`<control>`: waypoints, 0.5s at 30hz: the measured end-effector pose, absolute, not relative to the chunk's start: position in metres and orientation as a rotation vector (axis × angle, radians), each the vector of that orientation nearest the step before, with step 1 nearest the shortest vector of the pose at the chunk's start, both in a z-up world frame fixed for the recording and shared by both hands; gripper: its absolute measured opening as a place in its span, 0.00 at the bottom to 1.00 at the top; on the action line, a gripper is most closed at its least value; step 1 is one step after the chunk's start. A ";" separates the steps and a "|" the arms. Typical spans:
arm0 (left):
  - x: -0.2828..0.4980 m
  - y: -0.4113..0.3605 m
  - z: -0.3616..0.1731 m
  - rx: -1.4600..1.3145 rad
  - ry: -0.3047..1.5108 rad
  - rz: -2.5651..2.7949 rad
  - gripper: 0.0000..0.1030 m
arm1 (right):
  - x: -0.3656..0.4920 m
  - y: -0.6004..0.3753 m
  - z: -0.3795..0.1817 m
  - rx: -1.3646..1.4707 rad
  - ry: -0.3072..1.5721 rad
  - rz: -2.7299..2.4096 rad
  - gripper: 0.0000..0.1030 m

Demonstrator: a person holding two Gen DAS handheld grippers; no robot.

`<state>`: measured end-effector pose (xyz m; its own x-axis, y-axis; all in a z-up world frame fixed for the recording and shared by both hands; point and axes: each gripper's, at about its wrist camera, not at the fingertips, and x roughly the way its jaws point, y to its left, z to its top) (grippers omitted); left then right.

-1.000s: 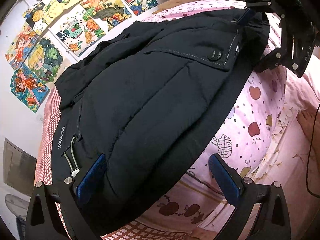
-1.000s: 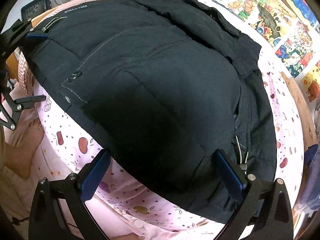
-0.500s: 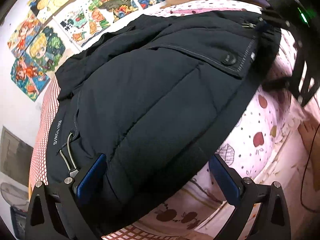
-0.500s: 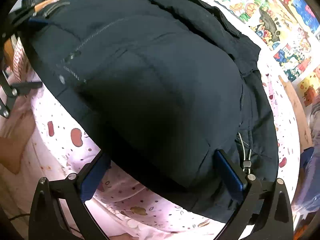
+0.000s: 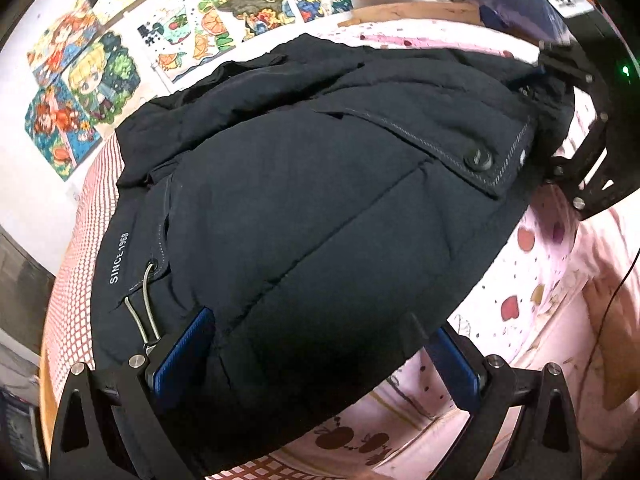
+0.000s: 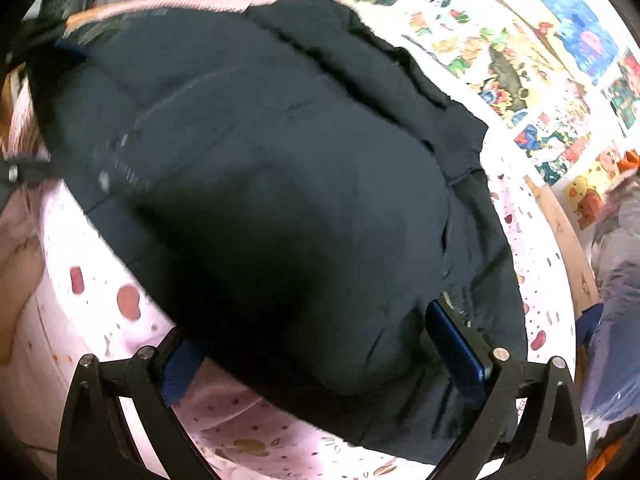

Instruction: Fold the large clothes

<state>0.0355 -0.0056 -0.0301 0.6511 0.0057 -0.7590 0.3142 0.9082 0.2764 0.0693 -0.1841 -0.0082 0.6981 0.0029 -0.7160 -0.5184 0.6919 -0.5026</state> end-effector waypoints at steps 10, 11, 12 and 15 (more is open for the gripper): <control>0.041 0.000 -0.017 0.352 0.821 -0.177 1.00 | 0.072 -0.197 0.008 -0.621 0.723 0.378 0.51; 0.042 0.001 -0.015 0.345 0.816 -0.178 1.00 | 0.075 -0.199 0.013 -0.604 0.713 0.383 0.47; 0.043 0.001 -0.012 0.337 0.809 -0.176 1.00 | 0.075 -0.200 0.018 -0.585 0.694 0.387 0.46; 0.046 0.003 -0.005 0.322 0.792 -0.168 1.00 | 0.081 -0.203 0.030 -0.558 0.659 0.394 0.42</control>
